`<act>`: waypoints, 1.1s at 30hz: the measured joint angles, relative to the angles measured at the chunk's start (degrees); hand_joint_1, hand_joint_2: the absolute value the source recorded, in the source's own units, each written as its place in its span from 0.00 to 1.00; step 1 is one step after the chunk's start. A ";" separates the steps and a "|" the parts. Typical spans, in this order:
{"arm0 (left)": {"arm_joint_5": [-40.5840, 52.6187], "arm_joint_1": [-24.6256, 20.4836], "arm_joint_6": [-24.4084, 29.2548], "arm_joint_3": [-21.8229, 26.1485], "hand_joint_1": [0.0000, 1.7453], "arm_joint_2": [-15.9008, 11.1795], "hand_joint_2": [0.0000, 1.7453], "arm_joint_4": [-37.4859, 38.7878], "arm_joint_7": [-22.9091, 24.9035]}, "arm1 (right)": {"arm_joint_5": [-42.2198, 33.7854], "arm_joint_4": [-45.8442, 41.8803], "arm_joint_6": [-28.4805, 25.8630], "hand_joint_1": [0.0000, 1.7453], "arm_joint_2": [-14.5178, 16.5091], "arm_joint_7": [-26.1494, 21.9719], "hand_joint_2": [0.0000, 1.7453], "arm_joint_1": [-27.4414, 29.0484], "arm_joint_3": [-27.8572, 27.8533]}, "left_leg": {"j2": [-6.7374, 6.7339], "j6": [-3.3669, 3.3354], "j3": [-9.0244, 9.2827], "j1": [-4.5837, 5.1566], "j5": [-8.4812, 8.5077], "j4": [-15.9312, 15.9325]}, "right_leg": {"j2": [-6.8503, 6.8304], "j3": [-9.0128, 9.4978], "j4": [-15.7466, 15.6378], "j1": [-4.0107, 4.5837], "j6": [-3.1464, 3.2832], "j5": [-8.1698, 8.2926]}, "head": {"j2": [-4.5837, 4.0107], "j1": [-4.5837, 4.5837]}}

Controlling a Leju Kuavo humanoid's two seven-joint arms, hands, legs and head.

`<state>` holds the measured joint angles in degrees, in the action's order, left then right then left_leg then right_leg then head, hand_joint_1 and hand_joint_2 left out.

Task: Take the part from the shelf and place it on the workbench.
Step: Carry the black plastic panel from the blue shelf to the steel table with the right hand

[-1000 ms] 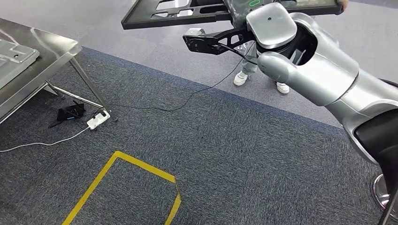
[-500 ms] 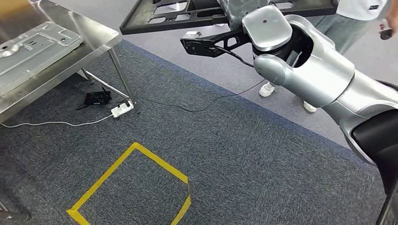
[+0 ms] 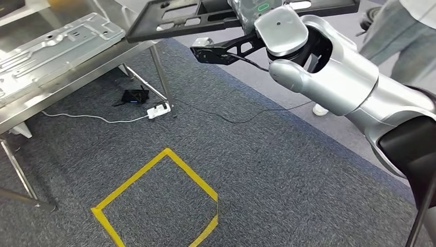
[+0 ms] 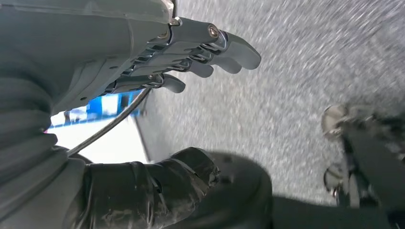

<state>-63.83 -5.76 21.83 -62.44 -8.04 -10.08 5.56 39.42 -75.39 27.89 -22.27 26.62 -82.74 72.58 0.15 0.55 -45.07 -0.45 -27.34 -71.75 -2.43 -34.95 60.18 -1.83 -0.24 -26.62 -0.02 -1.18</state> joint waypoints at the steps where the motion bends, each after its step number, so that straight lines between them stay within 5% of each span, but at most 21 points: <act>1: 0.01 0.03 -0.07 0.03 0.00 0.02 1.00 0.00 0.21 | 0.03 0.11 0.01 1.00 0.08 -0.12 1.00 -0.02 0.10 | -0.57 -0.17 1.84 0.05 2.09 3.89 | -0.64 0.28 -0.02 0.03 -0.08 -0.22 | 0.00 0.01; 4: 0.01 -0.04 -0.13 0.22 0.00 0.02 1.00 0.00 0.55 | 0.11 0.37 -0.01 1.00 0.14 -0.17 1.00 -0.20 0.19 | -2.85 -1.07 6.11 1.04 4.32 12.11 | -2.20 0.94 -0.37 0.36 -0.64 -0.70 | 0.00 -0.04; 7: 0.03 0.07 -0.19 0.36 0.00 -0.03 1.00 0.00 0.55 | 0.16 0.60 0.02 1.00 0.38 -0.18 1.00 -0.17 0.32 | -1.92 -2.06 6.82 1.28 4.05 13.22 | -3.17 1.78 -0.94 0.57 -1.56 -1.11 | 0.00 -0.10; 9: 0.03 0.12 -0.20 0.38 0.00 -0.04 1.00 0.00 0.38 | 0.20 0.73 0.01 1.00 0.55 -0.18 1.00 -0.28 0.33 | -0.99 -2.81 7.85 0.97 4.19 14.23 | -1.18 1.32 1.11 0.46 -1.84 -2.63 | 0.00 -0.24; 12: 0.04 -0.20 -0.21 0.43 0.00 0.03 1.00 0.00 0.08 | 0.25 0.88 0.02 1.00 0.60 -0.17 1.00 -0.20 0.50 | 0.58 -3.69 8.57 0.84 4.05 14.59 | 2.05 -4.09 11.37 0.48 -1.71 -6.77 | 0.00 -0.36; 14: 0.07 -0.27 -0.22 0.48 0.00 0.05 1.00 0.00 0.00 | 0.25 1.04 0.06 1.00 0.59 -0.16 1.00 0.24 0.72 | 2.08 -3.76 8.75 0.84 3.75 14.31 | 2.40 -6.66 14.52 0.49 -1.85 -6.36 | 0.00 -0.36; 16: 0.09 -0.18 -0.24 0.49 0.00 0.05 1.00 0.00 0.00 | 0.26 1.21 0.07 1.00 0.58 -0.15 1.00 0.42 0.83 | 3.67 -3.45 8.79 0.74 3.18 13.54 | 3.02 -5.35 9.58 0.26 -1.96 -2.13 | 0.00 -0.38; 18: 0.14 -0.16 -0.28 0.50 0.00 0.05 1.00 0.00 -0.01 | 0.34 1.32 0.10 1.00 0.58 -0.15 1.00 0.42 0.87 | 5.14 -2.85 8.23 0.66 2.47 12.30 | 5.72 -2.91 3.25 -0.25 -2.00 0.80 | 0.00 -0.30; 20: 0.16 -0.19 -0.33 0.52 0.00 0.04 1.00 0.00 -0.06 | 0.43 1.42 0.22 1.00 0.61 -0.15 1.00 0.63 0.95 | 6.48 -2.13 7.42 0.39 2.30 11.70 | 7.35 -1.99 1.01 -0.31 -1.81 0.88 | 0.00 -0.29; 22: 0.16 0.01 -0.36 0.53 0.00 0.06 1.00 0.01 -0.13 | 0.46 1.49 0.29 1.00 0.68 -0.14 1.00 0.78 1.01 | 7.26 -1.43 7.03 0.17 2.54 11.93 | 6.23 -1.61 0.37 -0.22 -1.24 0.94 | 0.00 -0.37; 24: 0.16 0.22 -0.41 0.54 0.00 0.17 1.00 0.00 -0.17 | 0.48 1.53 0.17 1.00 0.74 -0.13 1.00 0.69 1.04 | 4.84 -0.68 6.32 0.37 1.81 10.66 | 5.01 -0.88 -0.36 -0.44 -0.59 1.06 | 0.00 -0.14; 26: 0.18 0.13 -0.49 0.54 0.00 0.29 1.00 -0.02 -0.22 | 0.48 1.54 -0.09 1.00 0.73 -0.16 1.00 0.66 1.04 | 1.39 0.12 3.66 0.23 -0.62 5.24 | 3.95 -0.19 -0.75 -0.44 -0.18 0.94 | 0.00 0.16; 28: 0.20 -0.02 -0.58 0.54 0.00 0.32 1.00 -0.02 -0.24 | 0.38 1.54 -0.26 1.00 0.73 -0.27 1.00 0.82 1.04 | 0.29 0.65 0.10 -0.25 -2.44 -1.17 | 3.06 0.18 -0.78 -0.38 -0.04 0.65 | 0.00 0.23; 29: 0.20 -0.03 -0.62 0.54 0.00 0.32 1.00 -0.02 -0.23 | 0.28 1.53 -0.28 1.00 0.73 -0.34 1.00 0.95 1.04 | 0.17 0.78 -0.69 -0.41 -2.03 -2.17 | 2.72 0.35 -0.78 -0.38 -0.05 0.49 | 0.00 0.26; 30: 0.20 -0.02 -0.62 0.54 0.00 0.32 1.00 -0.02 -0.21 | 0.18 1.53 -0.29 1.00 0.74 -0.39 1.00 1.04 1.04 | 0.13 0.81 -0.44 -0.51 -0.71 -1.11 | 2.47 0.54 -0.78 -0.39 -0.09 0.33 | 0.00 0.25; 33: 0.20 0.01 -0.47 0.54 0.00 0.26 1.00 -0.02 -0.09 | 0.04 1.53 -0.32 1.00 0.74 -0.43 1.00 0.96 1.04 | -0.14 0.31 4.76 -0.32 4.19 9.60 | 2.04 1.19 -0.90 -0.32 -0.55 -0.18 | 0.00 0.23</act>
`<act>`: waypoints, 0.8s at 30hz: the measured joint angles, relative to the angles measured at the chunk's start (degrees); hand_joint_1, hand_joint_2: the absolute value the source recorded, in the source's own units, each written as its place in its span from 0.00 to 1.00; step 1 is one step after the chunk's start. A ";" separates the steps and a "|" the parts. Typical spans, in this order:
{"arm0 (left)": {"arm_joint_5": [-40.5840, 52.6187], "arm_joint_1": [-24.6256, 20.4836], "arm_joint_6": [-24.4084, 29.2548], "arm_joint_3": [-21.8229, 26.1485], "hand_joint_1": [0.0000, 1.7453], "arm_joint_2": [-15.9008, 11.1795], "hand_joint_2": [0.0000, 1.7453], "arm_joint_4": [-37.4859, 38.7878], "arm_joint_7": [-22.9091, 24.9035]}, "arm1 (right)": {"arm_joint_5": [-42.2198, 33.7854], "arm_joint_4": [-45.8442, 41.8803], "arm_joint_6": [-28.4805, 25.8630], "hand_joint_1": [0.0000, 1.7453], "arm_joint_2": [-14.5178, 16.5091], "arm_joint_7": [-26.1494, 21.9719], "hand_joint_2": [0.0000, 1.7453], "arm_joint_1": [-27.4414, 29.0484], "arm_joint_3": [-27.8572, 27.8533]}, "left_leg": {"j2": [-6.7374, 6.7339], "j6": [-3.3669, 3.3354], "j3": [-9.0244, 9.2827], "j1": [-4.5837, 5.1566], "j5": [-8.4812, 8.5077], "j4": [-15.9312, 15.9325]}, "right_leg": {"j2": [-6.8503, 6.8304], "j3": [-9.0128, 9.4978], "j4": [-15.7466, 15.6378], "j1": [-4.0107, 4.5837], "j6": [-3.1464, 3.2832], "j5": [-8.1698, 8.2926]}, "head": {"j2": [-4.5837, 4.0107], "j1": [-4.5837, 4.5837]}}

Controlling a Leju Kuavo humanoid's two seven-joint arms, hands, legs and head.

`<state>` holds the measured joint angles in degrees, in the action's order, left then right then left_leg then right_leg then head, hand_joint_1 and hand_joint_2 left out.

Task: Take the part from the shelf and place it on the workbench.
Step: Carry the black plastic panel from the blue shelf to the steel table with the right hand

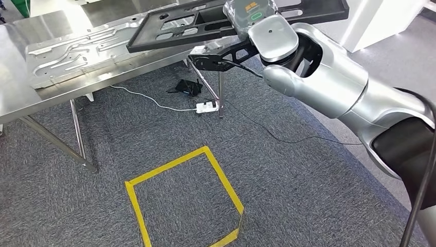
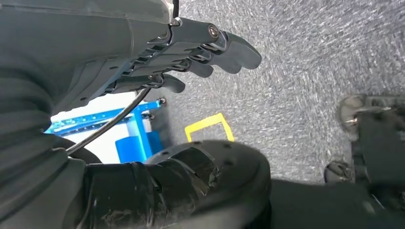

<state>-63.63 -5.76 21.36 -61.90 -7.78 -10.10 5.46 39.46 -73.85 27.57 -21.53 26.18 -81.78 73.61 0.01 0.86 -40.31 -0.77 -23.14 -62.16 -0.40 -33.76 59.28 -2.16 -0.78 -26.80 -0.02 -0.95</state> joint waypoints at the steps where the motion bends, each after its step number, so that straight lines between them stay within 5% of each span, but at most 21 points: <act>1: 0.00 -0.03 0.05 0.00 0.00 -0.03 1.00 0.01 0.03 | -0.01 0.00 -0.02 1.00 0.00 0.00 1.00 -0.03 0.00 | -0.09 -0.35 1.31 0.21 0.50 2.43 | -0.06 0.13 -0.15 0.04 -0.29 -0.10 | 0.00 -0.02; 6: 0.00 -0.04 0.27 0.01 0.00 -0.20 1.00 0.02 0.10 | -0.10 0.02 -0.07 1.00 -0.03 -0.46 1.00 0.06 0.00 | 0.05 -2.08 3.10 0.60 0.34 4.87 | -0.12 0.42 0.10 0.07 -1.82 -1.09 | 0.00 -0.18; 10: 0.02 -0.21 0.28 0.03 0.00 -0.22 1.00 0.02 0.08 | -0.12 0.07 -0.15 1.00 -0.06 -0.66 1.00 0.21 0.09 | 0.10 -3.31 3.89 0.55 0.06 5.34 | 0.28 -5.93 12.11 0.48 -1.64 -6.03 | 0.00 -0.29; 12: 0.04 -0.21 0.27 0.04 0.00 -0.22 1.00 0.02 0.07 | -0.14 0.15 -0.16 1.00 -0.09 -0.72 1.00 0.67 0.22 | 0.35 -3.40 3.97 0.62 -0.41 4.79 | 0.31 -7.55 13.66 0.51 -1.65 -4.82 | 0.00 -0.30; 14: 0.04 -0.17 0.26 0.04 0.00 -0.17 1.00 0.02 0.02 | -0.14 0.24 -0.16 1.00 -0.11 -0.72 1.00 0.91 0.26 | 0.69 -3.10 4.10 0.61 -1.11 3.98 | 0.31 -5.63 7.94 0.45 -1.55 -0.65 | 0.00 -0.33; 16: 0.06 -0.20 0.26 0.04 0.00 -0.12 1.00 0.02 -0.14 | -0.14 0.27 -0.17 1.00 -0.10 -0.74 1.00 0.90 0.27 | 1.03 -2.51 3.90 0.86 -1.79 3.09 | 0.44 -3.28 2.43 0.47 -1.33 1.51 | 0.00 -0.29; 21: 0.17 0.00 0.32 0.03 0.00 -0.11 1.00 0.02 -0.66 | -0.14 0.37 -0.16 1.00 -0.09 -0.83 1.00 1.04 0.28 | 1.09 -1.26 3.37 0.80 -2.68 2.06 | 0.58 -2.45 0.78 0.43 -0.08 1.54 | 0.00 -0.16; 24: 0.16 0.01 0.49 0.02 0.00 -0.09 1.00 0.02 -1.08 | -0.14 0.37 -0.16 1.00 -0.09 -0.83 1.00 1.08 0.28 | 0.55 -0.28 -0.48 0.47 -7.07 -6.26 | 0.60 -2.28 0.58 0.28 0.45 1.61 | 0.00 0.09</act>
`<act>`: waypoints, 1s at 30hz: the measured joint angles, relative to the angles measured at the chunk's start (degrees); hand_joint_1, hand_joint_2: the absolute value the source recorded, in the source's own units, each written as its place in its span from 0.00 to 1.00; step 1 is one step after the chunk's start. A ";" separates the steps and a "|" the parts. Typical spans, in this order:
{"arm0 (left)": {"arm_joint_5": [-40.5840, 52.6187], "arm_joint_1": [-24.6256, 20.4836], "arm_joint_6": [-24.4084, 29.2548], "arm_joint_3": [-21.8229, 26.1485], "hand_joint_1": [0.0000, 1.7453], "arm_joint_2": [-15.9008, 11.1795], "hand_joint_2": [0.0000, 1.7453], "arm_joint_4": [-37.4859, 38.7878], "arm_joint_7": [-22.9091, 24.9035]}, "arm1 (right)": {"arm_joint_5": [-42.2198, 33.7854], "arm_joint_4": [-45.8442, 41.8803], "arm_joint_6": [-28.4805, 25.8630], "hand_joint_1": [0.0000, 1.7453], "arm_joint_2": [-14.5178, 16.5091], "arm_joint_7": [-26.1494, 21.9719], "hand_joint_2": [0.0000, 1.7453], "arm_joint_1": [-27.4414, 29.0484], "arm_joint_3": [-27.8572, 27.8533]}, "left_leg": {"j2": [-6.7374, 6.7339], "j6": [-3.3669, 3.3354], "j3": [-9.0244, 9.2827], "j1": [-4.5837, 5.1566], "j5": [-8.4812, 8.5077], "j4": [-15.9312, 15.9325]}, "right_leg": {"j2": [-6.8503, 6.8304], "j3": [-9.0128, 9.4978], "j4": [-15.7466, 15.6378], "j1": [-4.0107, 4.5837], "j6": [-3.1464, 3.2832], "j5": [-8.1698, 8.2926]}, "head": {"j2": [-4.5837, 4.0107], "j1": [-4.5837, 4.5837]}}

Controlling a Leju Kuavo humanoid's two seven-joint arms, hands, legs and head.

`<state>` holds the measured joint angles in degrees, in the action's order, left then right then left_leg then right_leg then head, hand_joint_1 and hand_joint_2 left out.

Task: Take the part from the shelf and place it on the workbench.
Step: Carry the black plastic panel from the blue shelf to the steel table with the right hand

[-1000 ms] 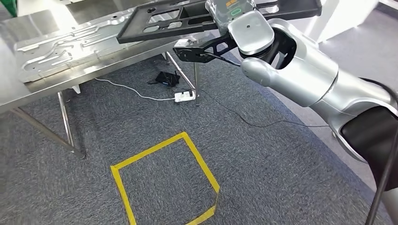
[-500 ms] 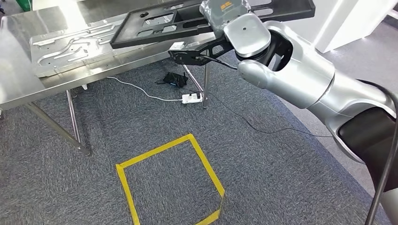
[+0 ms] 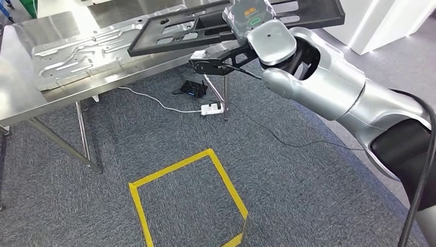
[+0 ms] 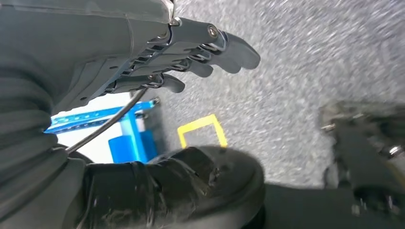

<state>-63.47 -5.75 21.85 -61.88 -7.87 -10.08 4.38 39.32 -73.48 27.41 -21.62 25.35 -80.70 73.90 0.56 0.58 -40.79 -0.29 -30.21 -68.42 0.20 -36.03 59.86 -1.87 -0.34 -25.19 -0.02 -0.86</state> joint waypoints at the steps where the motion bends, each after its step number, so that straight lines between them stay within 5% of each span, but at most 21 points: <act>1: -0.04 -0.01 0.11 0.00 0.00 0.01 1.00 0.00 -0.09 | 0.00 0.00 0.00 1.00 0.00 -0.01 1.00 0.08 0.00 | -0.09 0.20 -1.79 -0.10 -1.29 -3.55 | 0.01 0.00 0.01 0.02 0.06 -0.03 | 0.00 0.00; 3: -0.12 0.00 0.25 0.00 0.00 0.02 1.00 0.00 -0.20 | 0.00 0.00 0.00 1.00 0.00 -0.03 1.00 0.28 0.00 | -0.17 0.24 -3.27 -0.16 -1.09 -6.00 | 0.01 0.09 0.02 0.07 0.10 -0.13 | 0.00 0.01; 7: -0.15 -0.02 0.46 0.01 0.00 -0.05 1.00 0.00 -0.27 | 0.00 0.01 -0.01 1.00 -0.01 -0.05 1.00 0.28 0.00 | -0.22 -1.11 3.04 0.23 5.21 7.02 | 0.00 0.68 -0.15 0.18 -0.19 -0.46 | 0.00 -0.02; 12: -0.21 -0.04 1.59 0.02 0.00 -0.22 1.00 0.02 -0.12 | 0.00 0.05 -0.02 1.00 -0.04 -0.17 1.00 0.33 0.00 | -0.22 -2.31 5.24 0.45 5.90 11.15 | -0.07 0.95 -0.73 0.17 -1.66 -0.60 | 0.00 -0.14; 14: -0.22 -0.05 2.04 0.02 0.00 -0.21 1.00 0.01 -0.10 | 0.00 0.10 -0.04 1.00 -0.07 -0.17 1.00 0.18 0.00 | -0.35 -2.80 6.01 0.15 6.29 12.22 | -0.07 -0.73 3.03 0.37 -1.84 -2.82 | 0.00 -0.34; 16: -0.24 -0.12 2.45 0.03 0.00 -0.18 1.00 0.01 -0.14 | -0.01 0.12 -0.05 1.00 -0.06 -0.16 1.00 0.29 0.00 | -0.40 -3.13 6.14 0.29 6.18 12.22 | -0.03 -4.37 10.34 0.51 -1.83 -6.00 | 0.00 -0.42; 18: -0.23 -0.13 2.87 0.04 0.00 -0.16 1.00 0.01 -0.20 | -0.02 0.15 -0.04 1.00 -0.10 -0.13 1.00 0.73 0.01 | -0.30 -3.30 6.15 0.32 5.88 11.87 | -0.04 -6.65 14.19 0.49 -1.91 -6.40 | 0.00 -0.44; 22: -0.27 -0.07 3.25 0.04 0.00 -0.05 1.00 0.02 -0.26 | -0.03 0.17 -0.02 1.00 -0.14 0.00 1.00 0.85 0.02 | 0.15 -2.59 5.88 0.39 4.57 10.03 | 0.00 -1.82 3.15 0.43 -1.63 -0.19 | 0.00 -0.40; 27: -0.37 -0.02 3.39 0.05 0.00 0.00 1.00 0.02 -0.25 | -0.09 0.12 0.01 1.00 -0.13 0.19 1.00 1.01 0.02 | 0.29 -1.37 5.09 0.50 3.76 8.94 | 0.11 -0.51 0.10 0.52 -0.48 0.27 | 0.00 -0.37; 30: -0.45 -0.02 3.67 0.06 0.00 0.11 1.00 0.02 -0.10 | -0.11 0.06 0.08 1.00 -0.12 0.28 1.00 0.98 0.02 | -0.08 -0.32 2.11 0.16 0.14 2.45 | 0.09 -0.11 -0.34 0.19 0.12 0.40 | 0.00 -0.16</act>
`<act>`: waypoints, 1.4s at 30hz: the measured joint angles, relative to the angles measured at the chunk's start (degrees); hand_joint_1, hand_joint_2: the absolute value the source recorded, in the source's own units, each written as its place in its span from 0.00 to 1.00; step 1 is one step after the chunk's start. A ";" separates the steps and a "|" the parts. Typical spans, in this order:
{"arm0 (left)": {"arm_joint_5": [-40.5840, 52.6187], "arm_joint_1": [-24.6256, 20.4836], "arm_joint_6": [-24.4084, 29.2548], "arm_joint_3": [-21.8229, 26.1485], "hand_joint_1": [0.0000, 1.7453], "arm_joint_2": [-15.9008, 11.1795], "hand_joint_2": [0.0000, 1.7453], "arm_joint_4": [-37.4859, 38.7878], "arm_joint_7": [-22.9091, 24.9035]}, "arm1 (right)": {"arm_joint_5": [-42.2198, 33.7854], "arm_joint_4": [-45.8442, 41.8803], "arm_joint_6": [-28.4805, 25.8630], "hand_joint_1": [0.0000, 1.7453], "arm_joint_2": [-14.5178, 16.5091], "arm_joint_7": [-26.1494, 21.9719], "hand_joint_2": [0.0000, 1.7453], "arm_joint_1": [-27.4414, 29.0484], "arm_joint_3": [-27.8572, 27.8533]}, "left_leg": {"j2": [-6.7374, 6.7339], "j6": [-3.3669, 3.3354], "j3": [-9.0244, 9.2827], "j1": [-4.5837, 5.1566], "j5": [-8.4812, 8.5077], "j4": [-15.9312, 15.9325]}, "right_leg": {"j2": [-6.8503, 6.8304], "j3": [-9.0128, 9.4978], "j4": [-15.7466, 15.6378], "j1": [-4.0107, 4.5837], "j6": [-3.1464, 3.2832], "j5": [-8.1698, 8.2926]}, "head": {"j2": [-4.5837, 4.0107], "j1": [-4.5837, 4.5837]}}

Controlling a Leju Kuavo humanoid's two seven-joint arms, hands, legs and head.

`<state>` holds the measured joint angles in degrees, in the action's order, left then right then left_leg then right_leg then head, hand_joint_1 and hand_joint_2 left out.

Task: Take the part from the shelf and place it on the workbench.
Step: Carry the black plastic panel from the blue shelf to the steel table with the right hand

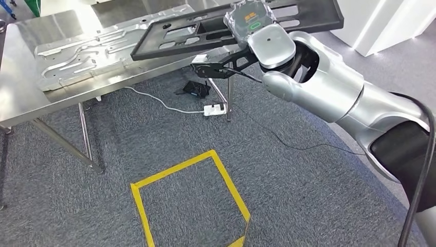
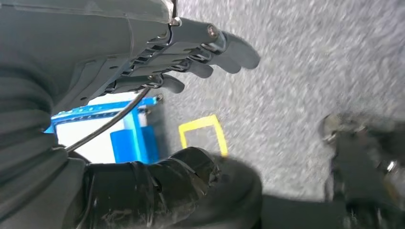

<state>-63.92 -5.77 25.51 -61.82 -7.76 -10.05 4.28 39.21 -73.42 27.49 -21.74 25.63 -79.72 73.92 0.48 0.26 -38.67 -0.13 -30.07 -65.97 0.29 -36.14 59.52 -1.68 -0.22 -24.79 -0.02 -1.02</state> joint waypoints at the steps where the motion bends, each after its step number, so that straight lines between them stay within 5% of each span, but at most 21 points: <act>1: 0.04 -0.02 0.15 0.01 0.00 0.00 1.00 0.00 0.06 | -0.03 -0.03 0.07 1.00 0.01 0.02 1.00 0.04 0.00 | -0.07 0.28 -1.87 -0.14 -1.50 -3.74 | 0.00 0.04 -0.01 -0.01 0.09 -0.03 | 0.00 0.03; 3: 0.17 -0.01 0.36 0.01 0.00 0.00 1.00 0.00 0.17 | -0.09 -0.08 0.22 1.00 0.01 0.05 1.00 0.21 0.00 | -0.11 0.55 -4.62 -0.34 -2.33 -8.46 | 0.00 0.12 0.00 0.01 0.14 -0.13 | 0.00 0.02; 4: 0.22 -0.01 0.38 0.01 0.00 0.00 1.00 0.00 0.21 | -0.11 -0.09 0.26 1.00 0.01 0.07 1.00 0.28 0.00 | -0.12 0.53 -4.61 -0.38 -1.22 -7.86 | 0.00 0.20 0.00 0.01 0.13 -0.19 | 0.00 0.02; 6: 0.25 -0.01 0.41 0.01 0.00 -0.01 1.00 0.00 0.26 | -0.11 -0.11 0.27 1.00 0.02 0.09 1.00 0.27 0.00 | -0.14 0.14 -1.68 -0.38 2.81 -0.96 | 0.01 0.50 -0.02 0.01 0.01 -0.37 | 0.00 0.02; 8: 0.27 -0.08 0.46 0.01 0.00 -0.03 1.00 0.00 0.25 | -0.11 -0.13 0.27 1.00 0.03 0.15 1.00 0.14 0.00 | -0.15 -0.40 1.57 -0.08 5.03 5.63 | 0.04 0.64 -0.12 0.11 -0.38 -0.51 | 0.00 0.00; 13: 0.31 -0.08 0.68 0.01 0.00 -0.14 1.00 0.00 0.19 | -0.27 -0.14 0.30 1.00 -0.03 0.26 1.00 0.17 0.00 | -0.15 -1.66 3.16 0.14 5.37 8.34 | -0.02 0.51 0.16 0.13 -1.90 -1.07 | 0.00 -0.12; 17: 0.31 -0.16 0.68 0.01 0.00 -0.15 1.00 0.00 0.19 | -0.37 -0.35 0.41 1.00 -0.14 0.62 1.00 0.33 0.00 | -0.27 -2.84 3.88 0.08 5.33 8.89 | -0.05 -5.52 12.12 0.32 -2.12 -6.44 | 0.00 -0.28; 19: 0.32 -0.13 0.68 0.01 0.00 -0.15 1.00 0.00 0.20 | -0.44 -0.38 0.51 1.00 -0.24 0.70 1.00 0.69 0.00 | -0.16 -2.93 3.90 0.14 4.92 8.47 | -0.06 -7.22 14.49 0.34 -2.13 -5.98 | 0.00 -0.30; 23: 0.34 -0.08 0.85 0.01 0.00 -0.15 1.00 0.00 0.20 | -0.50 -0.46 0.42 1.00 -0.32 0.75 1.00 0.65 0.00 | 0.13 -2.22 3.75 0.32 3.54 6.83 | -0.04 -2.11 2.88 0.46 -1.69 0.16 | 0.00 -0.26; 29: 0.43 -0.08 1.46 -0.02 0.00 -0.18 1.00 0.00 0.32 | -0.65 -0.58 0.29 1.00 -0.42 0.76 1.00 0.81 -0.01 | 0.05 -0.59 2.51 0.33 1.86 4.58 | 0.07 -0.79 0.30 0.29 -0.20 0.18 | 0.00 -0.11; 32: 0.49 -0.09 1.50 -0.03 0.00 -0.22 1.00 0.00 0.35 | -0.67 -0.60 0.25 1.00 -0.43 0.75 1.00 0.94 -0.02 | -0.11 0.42 -2.52 -0.18 -2.00 -5.06 | 0.07 -0.28 0.07 0.12 0.36 -0.05 | 0.00 0.11; 34: 0.50 -0.07 1.44 -0.02 0.00 -0.24 1.00 0.00 0.35 | -0.71 -0.60 0.25 1.00 -0.43 0.75 1.00 1.18 -0.02 | -0.13 0.75 -4.97 -0.48 -1.94 -8.57 | 0.07 0.06 0.08 0.09 0.39 -0.35 | 0.00 0.12; 35: 0.49 -0.05 1.39 -0.02 0.00 -0.24 1.00 0.00 0.35 | -0.73 -0.60 0.25 1.00 -0.43 0.75 1.00 1.25 -0.01 | -0.15 0.78 -4.65 -0.57 -0.33 -7.16 | 0.08 0.31 0.09 0.06 0.32 -0.53 | 0.00 0.12; 38: 0.48 -0.06 1.29 -0.02 0.00 -0.25 1.00 0.00 0.35 | -0.74 -0.59 0.22 1.00 -0.43 0.74 1.00 1.07 -0.01 | -0.20 0.41 0.07 -0.50 5.30 3.53 | 0.13 1.16 0.01 0.05 -0.21 -1.11 | 0.00 0.10; 42: 0.50 -0.16 1.29 -0.03 0.00 -0.33 1.00 0.00 0.33 | -0.74 -0.55 0.17 1.00 -0.45 0.67 1.00 0.94 -0.02 | -0.23 -0.62 2.17 -0.08 5.54 7.42 | 0.17 1.47 -0.57 0.06 -1.58 -1.29 | 0.00 0.03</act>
<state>-63.42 -5.93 26.80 -61.85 -8.09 -10.05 4.61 38.47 -73.97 27.67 -22.19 26.30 -78.78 73.90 0.25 -0.36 -36.50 -0.22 -24.54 -58.55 0.46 -34.67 58.95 -1.62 -1.80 -26.08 -0.02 -0.98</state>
